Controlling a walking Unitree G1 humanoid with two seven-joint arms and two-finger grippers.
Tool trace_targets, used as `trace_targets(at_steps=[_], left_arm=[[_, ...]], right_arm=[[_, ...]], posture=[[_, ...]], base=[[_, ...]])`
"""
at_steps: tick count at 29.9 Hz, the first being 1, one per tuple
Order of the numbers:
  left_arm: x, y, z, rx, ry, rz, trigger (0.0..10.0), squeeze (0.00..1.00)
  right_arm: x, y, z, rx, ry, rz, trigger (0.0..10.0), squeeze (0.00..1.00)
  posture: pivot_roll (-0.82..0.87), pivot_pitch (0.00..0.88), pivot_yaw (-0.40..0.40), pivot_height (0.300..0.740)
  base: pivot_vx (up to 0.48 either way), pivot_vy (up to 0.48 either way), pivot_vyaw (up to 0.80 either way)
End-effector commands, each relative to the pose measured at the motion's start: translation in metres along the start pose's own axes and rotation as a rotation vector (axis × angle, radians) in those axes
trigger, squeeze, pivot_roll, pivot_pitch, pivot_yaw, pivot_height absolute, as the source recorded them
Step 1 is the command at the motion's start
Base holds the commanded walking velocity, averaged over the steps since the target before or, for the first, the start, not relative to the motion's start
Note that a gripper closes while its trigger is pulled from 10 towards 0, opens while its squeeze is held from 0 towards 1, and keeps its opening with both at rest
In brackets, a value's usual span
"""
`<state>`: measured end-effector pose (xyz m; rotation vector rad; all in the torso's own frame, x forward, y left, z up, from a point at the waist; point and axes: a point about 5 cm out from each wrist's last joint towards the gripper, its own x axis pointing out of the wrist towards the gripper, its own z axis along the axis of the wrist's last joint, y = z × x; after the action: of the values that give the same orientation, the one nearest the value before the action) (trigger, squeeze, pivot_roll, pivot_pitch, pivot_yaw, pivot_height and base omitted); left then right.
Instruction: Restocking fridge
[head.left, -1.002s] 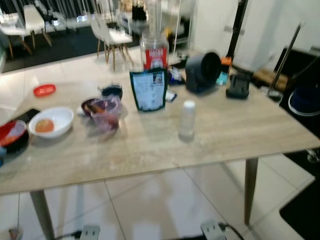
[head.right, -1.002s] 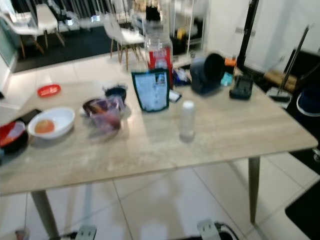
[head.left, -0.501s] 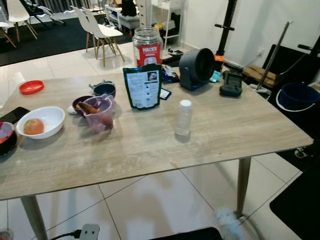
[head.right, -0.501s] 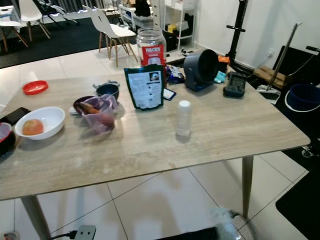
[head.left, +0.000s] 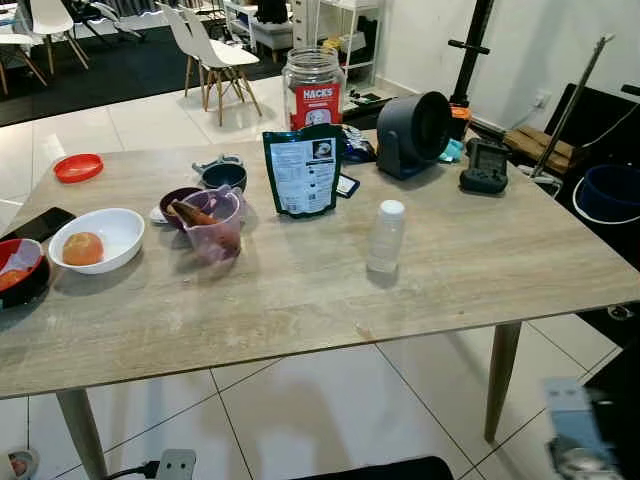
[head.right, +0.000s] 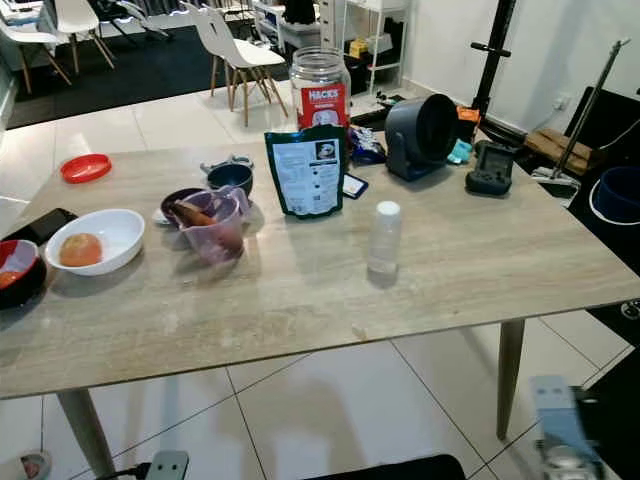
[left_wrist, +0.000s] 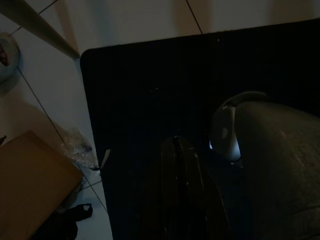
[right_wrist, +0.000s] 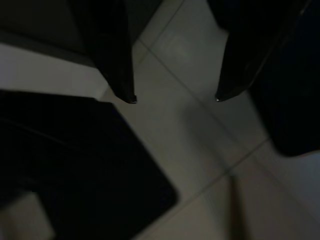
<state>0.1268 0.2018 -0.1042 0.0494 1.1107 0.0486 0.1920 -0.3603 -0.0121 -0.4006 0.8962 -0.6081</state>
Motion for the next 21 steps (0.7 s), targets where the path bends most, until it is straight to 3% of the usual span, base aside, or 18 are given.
trace_targets(at_steps=[1,3,10,13,17,18,20,21], left_arm=[[-0.001,-0.002,-0.009,-0.013,0.034,-0.006,10.0,0.0],[-0.001,-0.003,-0.008,-0.011,0.035,-0.007,10.0,0.0],[-0.001,-0.003,-0.009,-0.011,0.041,-0.007,10.0,0.0],[-0.001,-0.003,-0.011,-0.013,0.044,-0.007,10.0,0.0],[-0.002,-0.001,-0.015,-0.013,0.053,-0.007,10.0,0.0],[-0.002,-0.001,-0.015,-0.013,0.053,-0.007,10.0,0.0],[-0.002,-0.001,-0.016,-0.013,0.056,-0.006,10.0,0.0],[-0.002,-0.001,-0.016,-0.013,0.056,-0.006,10.0,0.0]], right_arm=[[0.0,-0.004,-0.002,0.035,0.015,-0.029,10.0,1.0],[0.003,-0.02,0.009,0.088,-0.012,-0.088,10.0,1.0],[0.004,-0.032,0.027,0.157,-0.065,-0.152,10.0,1.0],[0.004,-0.043,0.037,0.245,-0.099,-0.201,10.0,1.0],[0.001,-0.074,0.075,0.372,-0.24,-0.322,10.0,1.0],[0.001,-0.074,0.075,0.372,-0.24,-0.322,10.0,1.0],[-0.005,-0.091,0.103,0.454,-0.341,-0.36,10.0,1.0],[-0.005,-0.091,0.103,0.454,-0.341,-0.36,10.0,1.0]], posture=[[0.02,0.0,0.007,0.74],[0.02,0.0,0.007,0.74],[0.02,0.0,0.01,0.74],[0.02,0.0,0.01,0.74],[0.02,0.0,0.01,0.74],[0.02,0.0,0.01,0.74],[0.02,0.0,0.014,0.74],[0.02,0.0,0.014,0.74]], base=[[0.0,0.0,0.0],[0.0,0.0,0.0],[0.0,0.0,0.0],[0.0,0.0,0.0],[0.0,0.0,0.0],[0.0,0.0,0.0],[0.0,0.0,0.0],[0.0,0.0,0.0]])
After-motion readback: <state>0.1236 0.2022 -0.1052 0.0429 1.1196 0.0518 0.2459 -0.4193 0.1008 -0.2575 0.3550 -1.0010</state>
